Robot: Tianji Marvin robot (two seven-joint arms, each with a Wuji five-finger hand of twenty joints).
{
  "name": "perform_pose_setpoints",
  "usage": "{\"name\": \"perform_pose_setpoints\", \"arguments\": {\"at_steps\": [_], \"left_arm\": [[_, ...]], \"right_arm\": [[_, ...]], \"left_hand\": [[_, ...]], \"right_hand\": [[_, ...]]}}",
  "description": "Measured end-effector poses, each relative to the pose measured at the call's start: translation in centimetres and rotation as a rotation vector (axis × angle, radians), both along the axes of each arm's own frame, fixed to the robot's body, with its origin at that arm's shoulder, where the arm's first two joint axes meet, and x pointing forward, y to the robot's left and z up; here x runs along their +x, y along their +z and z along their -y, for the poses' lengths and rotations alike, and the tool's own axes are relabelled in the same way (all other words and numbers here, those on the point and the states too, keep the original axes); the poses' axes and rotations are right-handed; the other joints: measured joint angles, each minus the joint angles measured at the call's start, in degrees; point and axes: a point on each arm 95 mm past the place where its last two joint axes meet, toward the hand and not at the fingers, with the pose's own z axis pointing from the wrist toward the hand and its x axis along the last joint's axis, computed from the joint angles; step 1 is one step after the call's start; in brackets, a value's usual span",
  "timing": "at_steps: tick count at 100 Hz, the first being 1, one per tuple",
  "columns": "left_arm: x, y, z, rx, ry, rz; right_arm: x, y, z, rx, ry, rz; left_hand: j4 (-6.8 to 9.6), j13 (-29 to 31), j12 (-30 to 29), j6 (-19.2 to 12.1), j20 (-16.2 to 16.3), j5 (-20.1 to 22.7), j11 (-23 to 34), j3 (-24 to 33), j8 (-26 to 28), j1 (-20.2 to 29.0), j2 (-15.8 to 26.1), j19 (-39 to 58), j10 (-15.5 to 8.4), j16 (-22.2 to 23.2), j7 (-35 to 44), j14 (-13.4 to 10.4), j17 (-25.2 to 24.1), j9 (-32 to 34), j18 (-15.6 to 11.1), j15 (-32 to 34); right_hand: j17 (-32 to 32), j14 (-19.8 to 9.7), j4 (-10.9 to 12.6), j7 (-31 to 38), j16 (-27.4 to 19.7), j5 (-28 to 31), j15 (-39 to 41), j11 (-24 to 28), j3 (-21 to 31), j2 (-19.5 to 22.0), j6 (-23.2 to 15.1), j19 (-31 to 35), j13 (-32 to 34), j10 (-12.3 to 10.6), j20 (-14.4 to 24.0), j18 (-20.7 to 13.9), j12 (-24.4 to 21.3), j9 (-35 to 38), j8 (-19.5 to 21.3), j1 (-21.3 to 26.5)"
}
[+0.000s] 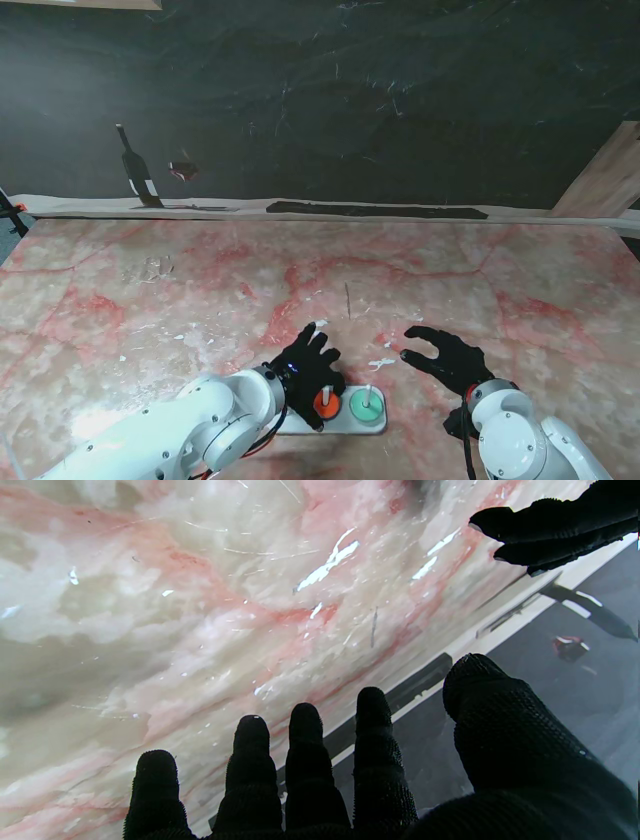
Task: Move the three rings of the Hanoi Tower from the left rod to the right rod
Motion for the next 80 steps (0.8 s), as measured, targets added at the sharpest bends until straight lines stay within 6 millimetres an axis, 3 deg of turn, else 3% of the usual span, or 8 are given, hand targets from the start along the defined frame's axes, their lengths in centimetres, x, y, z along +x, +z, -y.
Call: {"name": "perform_pose_setpoints", "arguments": {"at_steps": [22, 30, 52, 70, 80], "left_arm": [[-0.03, -0.13, 0.01, 0.002, -0.003, -0.006], [-0.06, -0.23, -0.01, 0.011, -0.003, -0.016], [-0.01, -0.19, -0.43, 0.015, 0.007, -0.030], [-0.32, -0.09, -0.77, 0.004, 0.018, -0.022], [-0.46, -0.12, -0.77, -0.002, 0.013, -0.019]], "right_arm": [[0.00, -0.02, 0.00, 0.002, 0.000, -0.001], [0.01, -0.02, 0.01, 0.002, 0.000, -0.002], [0.01, -0.02, 0.01, 0.004, -0.001, -0.003], [0.02, -0.03, 0.02, 0.004, -0.002, -0.004], [0.03, -0.03, 0.01, 0.004, -0.002, -0.005]], "left_hand": [[0.19, 0.1, 0.0, -0.1, 0.0, 0.0, 0.0, 0.0, 0.2, 0.0, 0.0, 0.0, 0.0, 0.0, 0.6, 0.0, 0.0, 0.0, 0.0, 0.0], [0.26, 0.1, 0.0, 1.3, 0.5, -0.3, 0.0, 0.0, 0.0, 0.0, 0.0, 0.0, 0.0, 0.0, -0.5, 0.0, 0.0, 0.0, 0.0, 0.0], [0.29, 0.1, 0.8, 3.2, 1.0, -7.8, 0.0, 0.0, -1.2, 1.1, 0.0, 0.0, 0.0, 0.1, -4.6, 0.0, 0.0, -0.1, 0.0, 0.0], [0.34, 0.1, 1.2, 2.4, 1.7, -10.6, 0.2, 0.5, -1.3, 1.2, 0.0, 0.0, 0.0, 0.2, -5.6, 0.0, 0.0, -0.1, 0.0, 0.0], [0.69, 0.1, 1.3, 1.3, 2.4, -11.2, 0.5, 0.7, 1.5, 1.2, 0.0, 0.1, 0.0, 0.2, -3.6, 0.0, 0.0, -0.1, 0.0, 0.0]], "right_hand": [[0.0, 0.0, 0.0, 0.0, 0.0, 0.0, 0.0, 0.0, -0.4, 0.4, 0.0, 0.0, 0.0, 0.0, 0.0, 0.0, 0.0, 0.0, 0.0, 0.0], [0.0, 0.0, 0.0, 0.0, 0.0, 0.0, 0.0, 0.0, -0.4, 0.4, 0.0, 0.0, 0.0, 0.0, 0.0, 0.0, 0.0, 0.0, 0.0, 0.0], [0.0, 0.0, 0.0, 0.0, 0.0, 0.0, 0.0, 0.0, -0.4, 0.4, 0.0, -0.4, 0.0, 0.0, 0.0, 0.0, 0.0, 0.0, 0.0, 0.0], [0.0, 0.0, 0.0, 0.0, 0.0, 0.0, 0.0, 0.0, -0.4, 0.5, 0.0, -0.5, 0.0, 0.0, 0.0, 0.0, 0.0, 0.0, 0.0, 0.0], [0.0, 0.0, 0.0, 0.0, 0.0, 0.0, 0.0, 0.0, -0.4, 0.5, 0.0, -0.5, 0.0, 0.0, 0.5, 0.0, 0.0, 0.0, 0.0, 0.0]]}}
